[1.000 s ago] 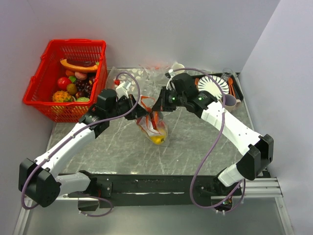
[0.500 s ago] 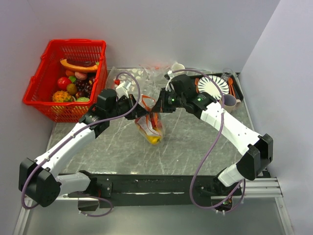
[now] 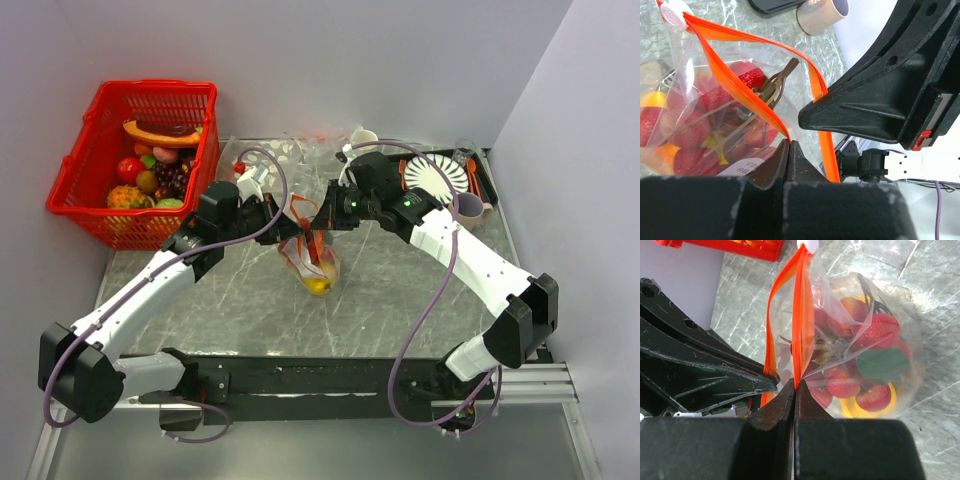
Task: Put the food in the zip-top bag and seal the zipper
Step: Adjust the zipper food storage bag at the center of the board.
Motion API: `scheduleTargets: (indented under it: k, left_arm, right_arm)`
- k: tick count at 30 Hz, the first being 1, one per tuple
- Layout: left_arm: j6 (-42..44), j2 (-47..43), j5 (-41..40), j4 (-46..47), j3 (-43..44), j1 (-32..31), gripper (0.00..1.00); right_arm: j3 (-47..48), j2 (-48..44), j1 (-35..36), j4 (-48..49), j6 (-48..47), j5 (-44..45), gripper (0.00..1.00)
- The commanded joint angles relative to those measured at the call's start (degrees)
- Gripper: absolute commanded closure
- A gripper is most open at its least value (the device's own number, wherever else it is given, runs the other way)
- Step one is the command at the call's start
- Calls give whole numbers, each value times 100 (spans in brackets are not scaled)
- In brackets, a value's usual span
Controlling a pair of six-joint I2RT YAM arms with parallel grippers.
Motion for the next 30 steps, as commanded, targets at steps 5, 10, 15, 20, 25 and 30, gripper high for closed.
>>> scheduleTargets:
  k: [5,10,15,20,25,30]
  left_arm:
    - [120,-215,-69,304,66,-19,99]
    - [190,-198,-78,295,92,-19,99]
    - [129,-198,45,620,-100,-19,99]
    - [164,-119,106,691,-110,-19,99]
    - [269,-127,71,638,-110,-10,99]
    - [673,-294,-464,-151,144,-1,99]
  right_arm:
    - [99,-228,60,110,1,26,100]
    - [170,-272,69,-13,36,53,100]
    - [29,-360,60,-13,36,114,100]
    - [-59,-334,69,127,141,62,100]
    - [266,8,43,-118,71,290,100]
    - [765,385,-1,-574,-139,1236,100]
